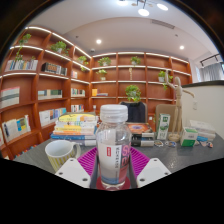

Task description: Pour water

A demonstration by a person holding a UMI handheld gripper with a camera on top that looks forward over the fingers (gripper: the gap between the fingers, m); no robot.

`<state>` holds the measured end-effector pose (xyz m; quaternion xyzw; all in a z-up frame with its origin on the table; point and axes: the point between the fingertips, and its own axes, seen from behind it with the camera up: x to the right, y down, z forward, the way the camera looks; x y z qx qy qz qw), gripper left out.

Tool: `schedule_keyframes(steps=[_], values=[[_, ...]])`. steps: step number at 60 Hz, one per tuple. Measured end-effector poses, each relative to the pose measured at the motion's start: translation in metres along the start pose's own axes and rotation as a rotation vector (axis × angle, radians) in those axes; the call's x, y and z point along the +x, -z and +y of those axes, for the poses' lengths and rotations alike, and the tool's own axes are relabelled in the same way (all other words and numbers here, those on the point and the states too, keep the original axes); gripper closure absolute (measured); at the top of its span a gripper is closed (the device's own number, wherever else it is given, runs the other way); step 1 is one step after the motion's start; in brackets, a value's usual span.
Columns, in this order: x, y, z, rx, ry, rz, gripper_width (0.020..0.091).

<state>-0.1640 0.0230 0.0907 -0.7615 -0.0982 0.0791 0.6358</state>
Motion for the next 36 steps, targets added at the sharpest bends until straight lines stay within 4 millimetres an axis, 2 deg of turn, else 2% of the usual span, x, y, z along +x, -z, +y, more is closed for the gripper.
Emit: schedule_keyframes(steps=[2,4,6,9,13,23,31,36], values=[[0.0,0.0,0.002,-0.017,0.001,0.007,0.0556],[-0.001,0.002,0.004,-0.031,-0.002,0.012,0.0444],[-0.003,0.006,0.006,-0.042,-0.005,0.018,0.038],[-0.006,0.012,0.008,-0.05,-0.009,0.025,0.0327],[-0.004,0.026,0.005,-0.043,-0.011,0.049,0.0322],[-0.005,0.076,0.0,-0.017,-0.024,0.113,0.0291],[0.008,0.11,-0.009,0.007,-0.007,0.182,0.0285],[0.016,0.122,-0.014,0.016,-0.012,0.208,0.0284]])
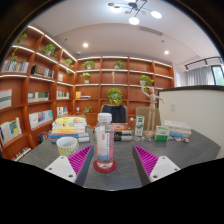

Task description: Pour water

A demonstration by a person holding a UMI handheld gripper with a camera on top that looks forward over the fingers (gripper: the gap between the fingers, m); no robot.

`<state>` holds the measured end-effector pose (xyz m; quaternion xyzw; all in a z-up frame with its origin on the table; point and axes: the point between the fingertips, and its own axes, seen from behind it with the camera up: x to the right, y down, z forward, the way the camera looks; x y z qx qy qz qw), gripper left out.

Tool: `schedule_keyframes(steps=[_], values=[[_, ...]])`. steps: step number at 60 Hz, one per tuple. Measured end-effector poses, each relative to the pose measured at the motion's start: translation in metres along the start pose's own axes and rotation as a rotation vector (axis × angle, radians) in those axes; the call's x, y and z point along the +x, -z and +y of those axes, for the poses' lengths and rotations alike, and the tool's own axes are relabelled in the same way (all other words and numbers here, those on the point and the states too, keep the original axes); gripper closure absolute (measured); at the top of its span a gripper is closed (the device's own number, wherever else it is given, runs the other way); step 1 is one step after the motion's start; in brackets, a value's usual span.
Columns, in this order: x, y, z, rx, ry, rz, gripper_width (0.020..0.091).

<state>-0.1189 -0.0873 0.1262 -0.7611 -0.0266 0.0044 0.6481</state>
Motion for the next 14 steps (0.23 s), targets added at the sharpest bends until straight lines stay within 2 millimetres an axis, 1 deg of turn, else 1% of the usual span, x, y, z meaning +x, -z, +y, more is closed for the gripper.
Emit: schedule_keyframes(steps=[5,10,14], values=[[0.01,0.007,-0.005,0.01,0.006,0.024,0.0284],[0.02,0.009,-0.007,0.007,0.001,0.047,0.0282],[0.024,0.011,-0.012,0.012,-0.015,0.048,0.0284]])
